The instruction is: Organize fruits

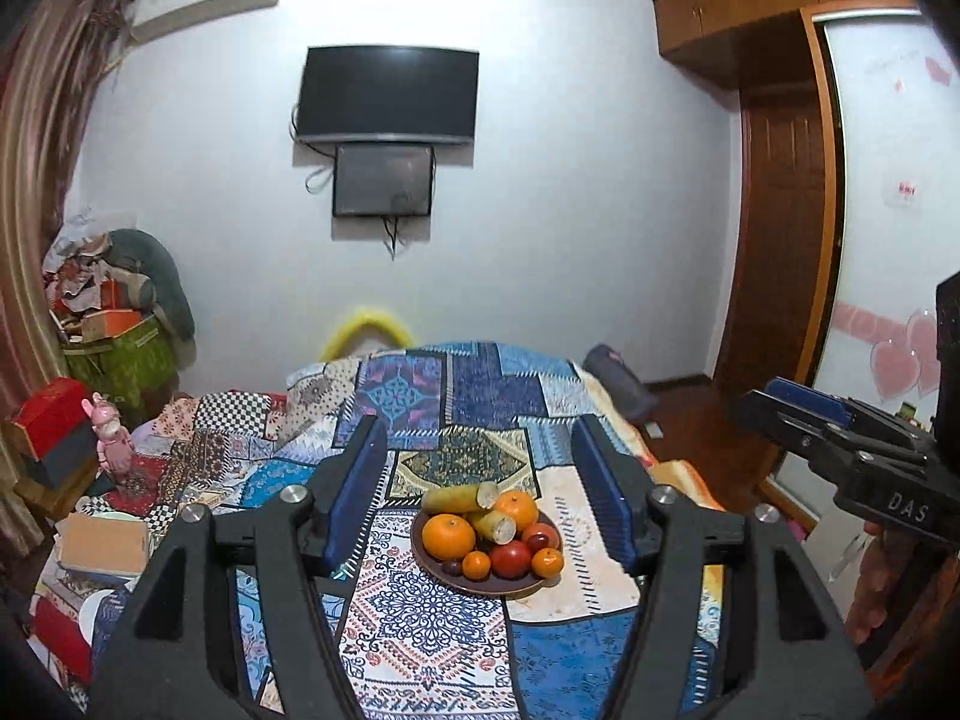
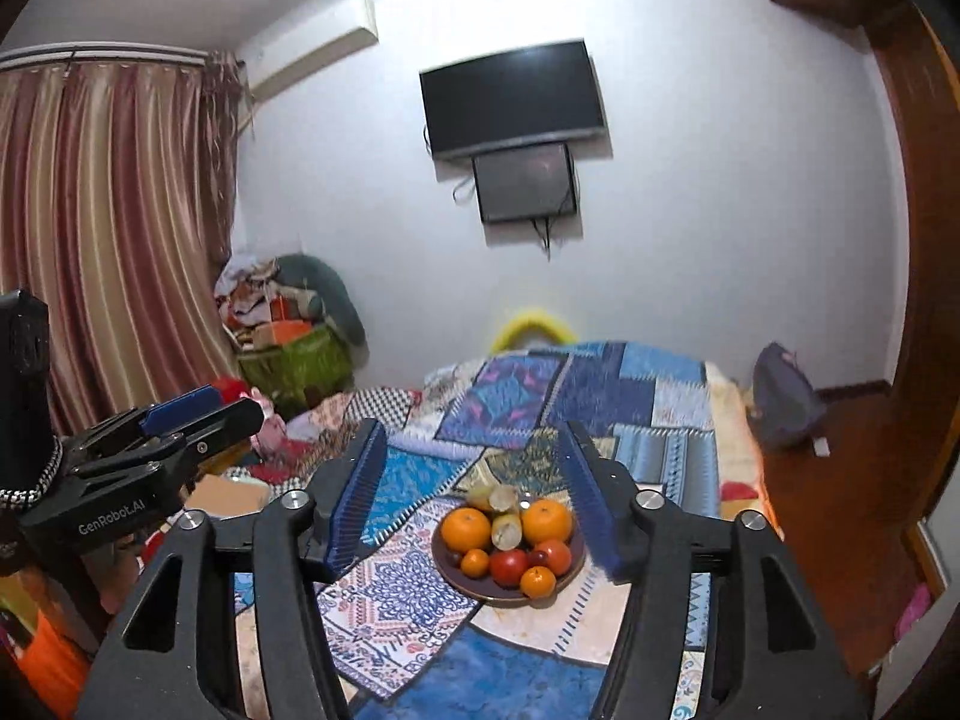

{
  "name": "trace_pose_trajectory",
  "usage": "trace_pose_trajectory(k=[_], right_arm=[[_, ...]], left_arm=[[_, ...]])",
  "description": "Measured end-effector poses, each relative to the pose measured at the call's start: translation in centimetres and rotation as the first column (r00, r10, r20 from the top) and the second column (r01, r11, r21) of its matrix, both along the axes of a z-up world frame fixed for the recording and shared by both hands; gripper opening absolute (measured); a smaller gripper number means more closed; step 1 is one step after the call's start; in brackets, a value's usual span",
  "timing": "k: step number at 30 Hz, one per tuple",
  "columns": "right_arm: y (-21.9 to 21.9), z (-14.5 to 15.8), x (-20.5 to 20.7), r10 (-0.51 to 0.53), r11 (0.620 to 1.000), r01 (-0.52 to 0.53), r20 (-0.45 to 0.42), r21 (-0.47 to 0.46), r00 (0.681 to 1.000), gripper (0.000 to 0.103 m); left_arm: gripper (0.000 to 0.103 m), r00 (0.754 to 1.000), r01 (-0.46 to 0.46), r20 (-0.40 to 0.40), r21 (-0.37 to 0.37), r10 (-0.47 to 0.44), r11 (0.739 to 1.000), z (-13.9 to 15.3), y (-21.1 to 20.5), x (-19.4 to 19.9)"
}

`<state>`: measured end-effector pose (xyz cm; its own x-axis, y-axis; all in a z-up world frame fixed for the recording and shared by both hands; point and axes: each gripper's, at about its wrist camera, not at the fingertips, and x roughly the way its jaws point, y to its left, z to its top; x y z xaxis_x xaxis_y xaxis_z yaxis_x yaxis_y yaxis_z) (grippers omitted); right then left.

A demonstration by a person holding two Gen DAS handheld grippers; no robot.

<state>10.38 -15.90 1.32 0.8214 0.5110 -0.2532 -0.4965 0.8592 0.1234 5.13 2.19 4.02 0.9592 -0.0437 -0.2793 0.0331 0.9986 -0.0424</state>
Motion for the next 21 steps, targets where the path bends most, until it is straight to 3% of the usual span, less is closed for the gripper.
trace_pose_trajectory(k=[5, 7, 8, 14, 21], right_arm=[[0.1, 0.3, -2.0, -0.019, 1.000, 0.019, 0.041, 0.008, 0.999, 0.071], [0.3, 0.2, -2.5, -0.030, 1.000, 0.030, 0.052, 0.000, 0.998, 0.074], [0.3, 0.1, -2.4, -0.035, 0.999, 0.036, 0.055, -0.006, 0.998, 0.076], [0.0, -0.3, -3.5, -0.087, 0.996, 0.088, 0.076, -0.002, 0.993, 0.102], [-0.1, -0.4, -4.5, -0.099, 0.995, 0.101, 0.086, -0.017, 0.991, 0.103]], left_arm=[[0.074, 0.998, -0.033, 0.045, -0.001, 0.033, 0.999, 0.4, -0.3, -2.5], [0.089, 0.998, -0.036, 0.059, 0.002, 0.036, 0.999, 0.4, -0.3, -3.3], [0.091, 0.997, -0.043, 0.070, 0.002, 0.043, 0.999, 0.5, -0.4, -3.7], [0.102, 0.996, -0.039, 0.082, 0.017, 0.037, 0.999, 0.2, -0.7, -5.0], [0.103, 0.997, -0.039, 0.068, 0.009, 0.038, 0.999, -0.2, -0.8, -5.5]])
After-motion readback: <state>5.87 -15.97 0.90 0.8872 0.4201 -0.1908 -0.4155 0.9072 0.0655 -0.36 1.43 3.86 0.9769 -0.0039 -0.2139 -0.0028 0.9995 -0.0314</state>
